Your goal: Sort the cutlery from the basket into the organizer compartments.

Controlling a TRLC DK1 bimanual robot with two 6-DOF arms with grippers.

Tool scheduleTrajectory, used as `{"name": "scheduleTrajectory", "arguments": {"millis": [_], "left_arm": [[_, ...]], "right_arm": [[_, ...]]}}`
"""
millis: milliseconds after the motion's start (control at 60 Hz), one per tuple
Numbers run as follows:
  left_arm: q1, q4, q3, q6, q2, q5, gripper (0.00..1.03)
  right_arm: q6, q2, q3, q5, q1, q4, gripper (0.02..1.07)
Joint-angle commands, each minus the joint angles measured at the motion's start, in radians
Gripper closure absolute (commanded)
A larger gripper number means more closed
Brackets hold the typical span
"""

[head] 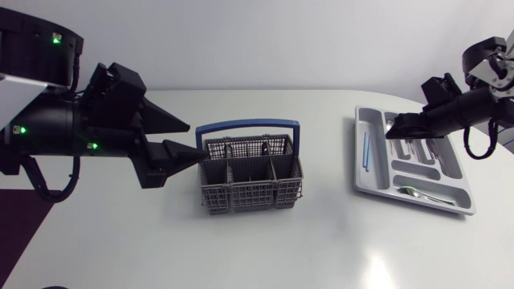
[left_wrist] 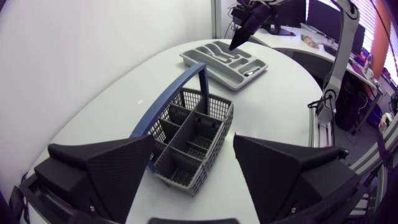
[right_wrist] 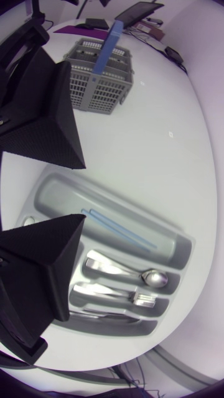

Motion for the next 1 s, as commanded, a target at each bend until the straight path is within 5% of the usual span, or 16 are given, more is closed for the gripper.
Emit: {"name": "scheduleTrajectory", "arguments": {"millis": [0, 133, 267, 400, 983], "left_arm": [[0.036, -0.006, -0.042, 0.046, -0.011, 0.014, 0.27], [0.094, 0.002, -0.074, 0.075, -0.009, 0.037, 0.42], [0.145, 0.043, -0.121, 0.101, 0.028, 0.049, 0.70], [0.168, 0.103, -0.158, 0.124, 0.109, 0.049, 1.00], [0.126, 0.262, -0.109, 0.176, 0.474, 0.051, 1.00]], "right_arm": [[0.031, -0.056, -0.068, -0.003, 0.066, 0.024, 0.57], [0.072, -0.097, -0.141, -0.001, 0.172, 0.072, 0.77], [0.117, -0.103, -0.190, 0.004, 0.256, 0.121, 0.99], [0.137, -0.103, -0.235, 0.025, 0.351, 0.163, 1.01], [0.223, -0.079, -0.309, 0.091, 0.620, 0.281, 1.01]]}}
